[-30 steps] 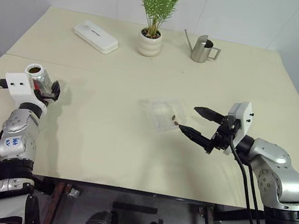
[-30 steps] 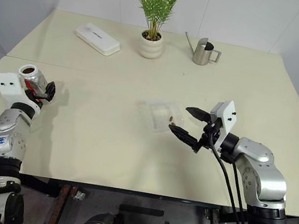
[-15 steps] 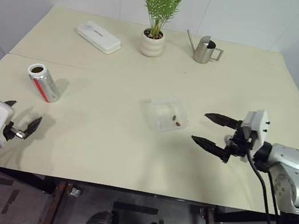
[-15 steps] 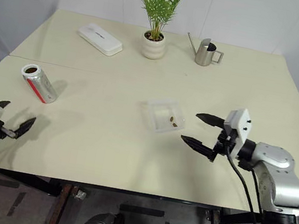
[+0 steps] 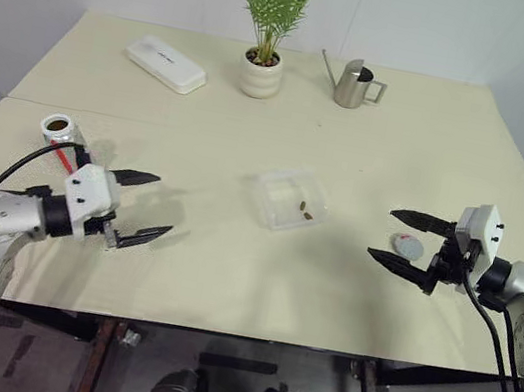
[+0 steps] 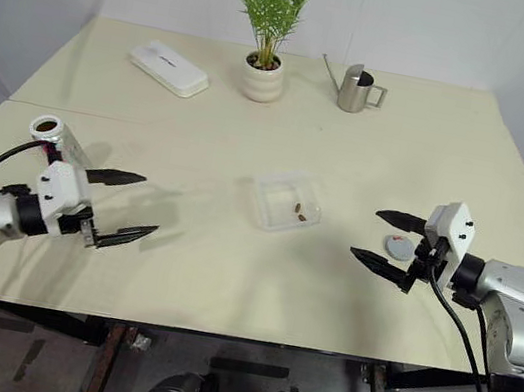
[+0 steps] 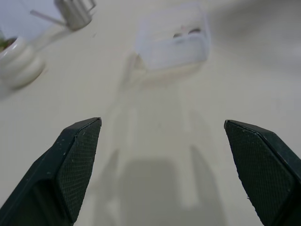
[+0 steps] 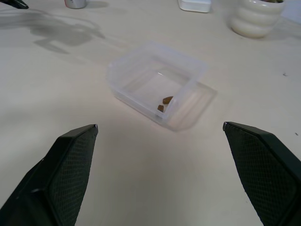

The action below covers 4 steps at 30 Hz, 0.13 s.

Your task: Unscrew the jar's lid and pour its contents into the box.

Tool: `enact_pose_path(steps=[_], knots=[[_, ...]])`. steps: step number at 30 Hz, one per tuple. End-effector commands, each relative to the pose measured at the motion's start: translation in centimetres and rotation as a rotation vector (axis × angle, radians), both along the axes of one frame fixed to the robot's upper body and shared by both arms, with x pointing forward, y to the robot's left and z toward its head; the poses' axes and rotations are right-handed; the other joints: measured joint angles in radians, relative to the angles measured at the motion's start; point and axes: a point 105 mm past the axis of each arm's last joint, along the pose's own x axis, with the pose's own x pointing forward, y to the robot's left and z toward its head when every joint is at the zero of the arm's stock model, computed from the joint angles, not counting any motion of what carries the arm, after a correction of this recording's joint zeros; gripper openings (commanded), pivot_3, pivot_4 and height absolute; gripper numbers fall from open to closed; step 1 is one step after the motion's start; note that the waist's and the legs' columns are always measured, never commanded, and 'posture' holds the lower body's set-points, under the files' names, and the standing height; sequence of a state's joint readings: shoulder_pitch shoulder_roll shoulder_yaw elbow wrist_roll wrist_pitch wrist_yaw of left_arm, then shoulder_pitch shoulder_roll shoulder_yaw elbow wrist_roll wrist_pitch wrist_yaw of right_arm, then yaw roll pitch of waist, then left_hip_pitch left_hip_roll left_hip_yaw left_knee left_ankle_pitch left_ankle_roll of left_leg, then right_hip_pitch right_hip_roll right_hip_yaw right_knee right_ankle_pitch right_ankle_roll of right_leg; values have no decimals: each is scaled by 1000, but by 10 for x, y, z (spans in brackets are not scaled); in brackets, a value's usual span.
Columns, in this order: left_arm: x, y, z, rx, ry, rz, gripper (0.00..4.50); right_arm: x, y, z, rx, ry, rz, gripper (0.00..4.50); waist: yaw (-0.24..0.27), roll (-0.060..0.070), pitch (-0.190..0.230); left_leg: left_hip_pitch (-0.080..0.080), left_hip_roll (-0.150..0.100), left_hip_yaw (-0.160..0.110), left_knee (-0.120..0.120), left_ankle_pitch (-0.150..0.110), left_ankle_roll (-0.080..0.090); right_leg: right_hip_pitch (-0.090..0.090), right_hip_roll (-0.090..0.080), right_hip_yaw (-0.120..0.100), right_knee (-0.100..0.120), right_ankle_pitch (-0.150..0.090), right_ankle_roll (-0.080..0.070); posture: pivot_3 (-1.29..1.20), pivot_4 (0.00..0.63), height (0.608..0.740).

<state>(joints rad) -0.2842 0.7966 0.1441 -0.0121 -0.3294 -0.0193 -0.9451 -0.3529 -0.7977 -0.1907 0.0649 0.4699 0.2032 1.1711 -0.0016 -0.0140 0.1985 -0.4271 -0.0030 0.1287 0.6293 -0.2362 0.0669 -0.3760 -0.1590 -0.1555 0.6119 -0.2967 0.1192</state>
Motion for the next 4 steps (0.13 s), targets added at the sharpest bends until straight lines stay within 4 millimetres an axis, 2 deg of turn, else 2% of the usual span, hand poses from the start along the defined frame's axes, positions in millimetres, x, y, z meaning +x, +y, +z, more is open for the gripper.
enact_pose_path(steps=[1,4], knots=[[7,0,5,0,-13,-17,4461,-8,-4,11,-9,-51,-16,4500,-2,0,0,0,0,0,0,0,0,0,0,0,0,0,0,0,150,740],[11,0,9,-16,-20,-17,4461,-9,-2,12,-5,-58,-25,4500,-3,0,0,1,0,0,0,0,0,0,0,1,1,0,0,0,150,740]])
